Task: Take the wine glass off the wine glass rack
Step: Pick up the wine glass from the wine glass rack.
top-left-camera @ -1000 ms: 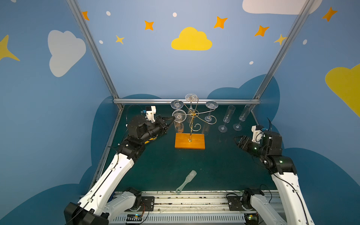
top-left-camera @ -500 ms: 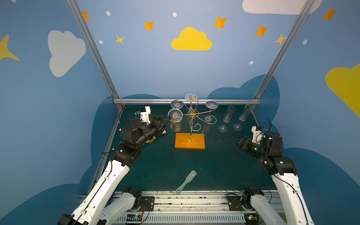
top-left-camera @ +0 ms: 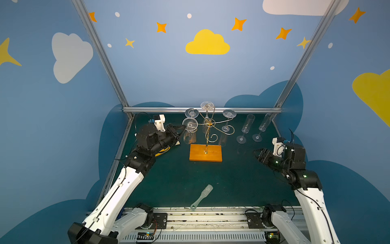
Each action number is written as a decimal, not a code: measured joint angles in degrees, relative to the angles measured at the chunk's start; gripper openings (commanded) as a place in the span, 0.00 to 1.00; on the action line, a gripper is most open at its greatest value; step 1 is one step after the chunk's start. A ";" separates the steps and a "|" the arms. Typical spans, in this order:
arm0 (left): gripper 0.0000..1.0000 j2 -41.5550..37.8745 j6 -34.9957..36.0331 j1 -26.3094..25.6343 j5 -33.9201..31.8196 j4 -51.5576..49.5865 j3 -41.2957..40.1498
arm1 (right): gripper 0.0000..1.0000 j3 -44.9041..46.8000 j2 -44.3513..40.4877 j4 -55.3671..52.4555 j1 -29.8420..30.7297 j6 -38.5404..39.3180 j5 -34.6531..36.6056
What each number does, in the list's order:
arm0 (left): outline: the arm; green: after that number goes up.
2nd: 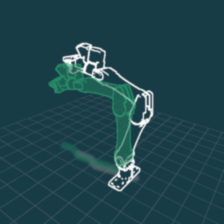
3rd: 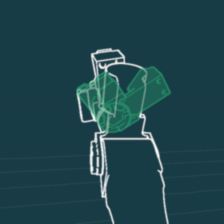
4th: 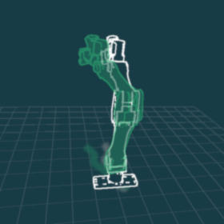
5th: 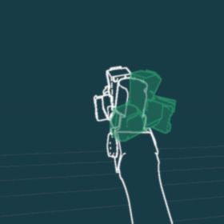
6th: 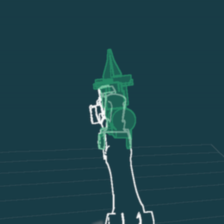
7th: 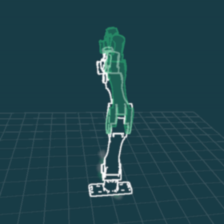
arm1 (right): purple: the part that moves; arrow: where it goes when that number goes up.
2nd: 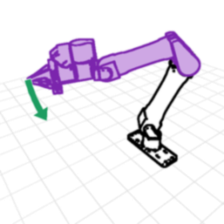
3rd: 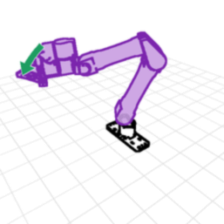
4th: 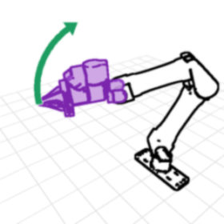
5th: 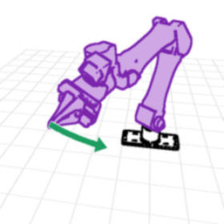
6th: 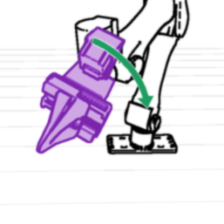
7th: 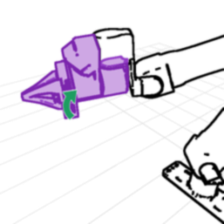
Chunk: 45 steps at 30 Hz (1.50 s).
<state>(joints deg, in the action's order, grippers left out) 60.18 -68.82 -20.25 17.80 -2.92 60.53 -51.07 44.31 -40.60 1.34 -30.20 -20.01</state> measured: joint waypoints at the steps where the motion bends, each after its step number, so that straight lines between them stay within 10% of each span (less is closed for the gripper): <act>1: 0.03 0.48 0.00 0.00 0.24 -0.04 0.37 | 0.65 0.00 0.00 -0.13 0.00 0.00 0.00; 28: 0.03 3.63 -0.17 -1.03 11.10 -0.04 3.17 | 0.65 -0.04 -0.81 -1.88 0.00 0.48 0.50; 45: 0.03 -7.98 0.46 -1.05 12.48 -3.82 -4.57 | 0.64 -2.64 -3.02 -6.58 0.00 0.57 -0.17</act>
<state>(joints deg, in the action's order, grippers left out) 52.21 -68.36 -21.30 30.28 -6.74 55.96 -53.71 41.30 -47.18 1.34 -29.63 -20.18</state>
